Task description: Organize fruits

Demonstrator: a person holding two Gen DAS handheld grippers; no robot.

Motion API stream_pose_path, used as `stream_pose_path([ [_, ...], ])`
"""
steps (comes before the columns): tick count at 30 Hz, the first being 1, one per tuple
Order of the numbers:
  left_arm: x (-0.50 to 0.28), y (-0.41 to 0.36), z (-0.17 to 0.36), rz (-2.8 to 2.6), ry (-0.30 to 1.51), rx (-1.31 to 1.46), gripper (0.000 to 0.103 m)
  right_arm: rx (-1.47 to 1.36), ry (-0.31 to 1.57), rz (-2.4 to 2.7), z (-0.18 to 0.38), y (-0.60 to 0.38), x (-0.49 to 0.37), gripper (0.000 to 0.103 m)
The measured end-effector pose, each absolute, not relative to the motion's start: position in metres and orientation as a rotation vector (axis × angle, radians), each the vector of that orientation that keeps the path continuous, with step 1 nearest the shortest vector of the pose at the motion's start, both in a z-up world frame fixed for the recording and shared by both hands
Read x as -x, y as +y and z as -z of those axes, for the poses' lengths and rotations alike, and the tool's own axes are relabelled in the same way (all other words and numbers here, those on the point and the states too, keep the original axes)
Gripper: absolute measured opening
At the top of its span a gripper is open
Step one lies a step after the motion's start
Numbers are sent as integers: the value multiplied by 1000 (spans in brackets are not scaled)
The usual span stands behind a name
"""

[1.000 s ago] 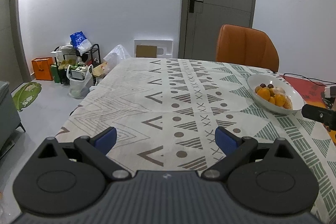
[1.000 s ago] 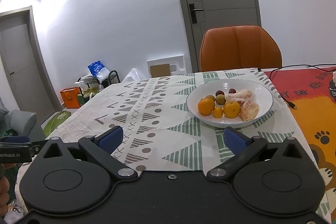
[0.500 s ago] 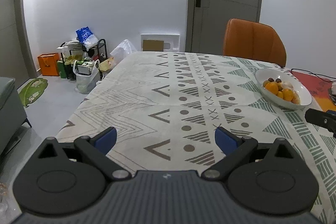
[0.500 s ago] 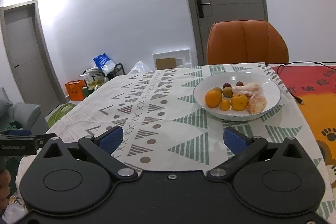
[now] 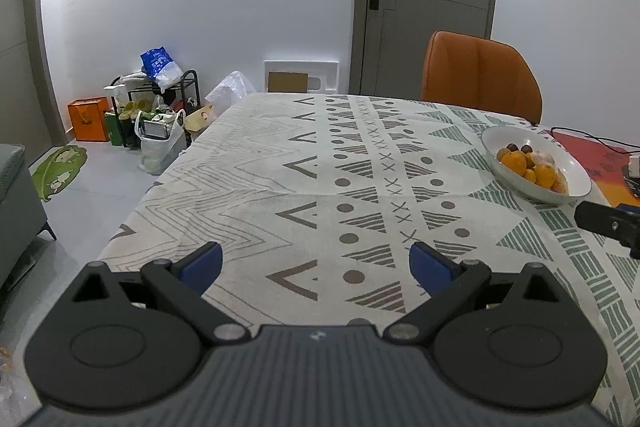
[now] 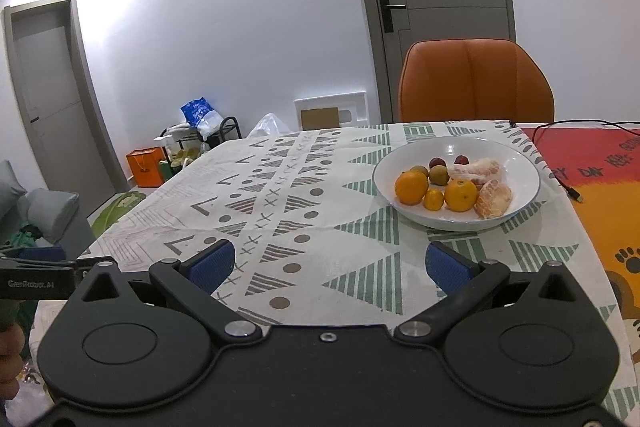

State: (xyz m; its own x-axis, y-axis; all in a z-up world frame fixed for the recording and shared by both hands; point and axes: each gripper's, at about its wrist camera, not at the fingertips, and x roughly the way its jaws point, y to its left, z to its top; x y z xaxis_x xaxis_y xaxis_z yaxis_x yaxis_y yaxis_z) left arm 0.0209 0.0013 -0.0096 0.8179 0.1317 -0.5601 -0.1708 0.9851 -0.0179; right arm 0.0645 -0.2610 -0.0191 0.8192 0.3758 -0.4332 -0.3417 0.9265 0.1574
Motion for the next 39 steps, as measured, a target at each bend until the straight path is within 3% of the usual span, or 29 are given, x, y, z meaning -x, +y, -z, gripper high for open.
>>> stream_pose_path([
  [39, -20, 7, 5, -165, 582, 82, 99, -34, 499, -419, 20, -244, -68, 103],
])
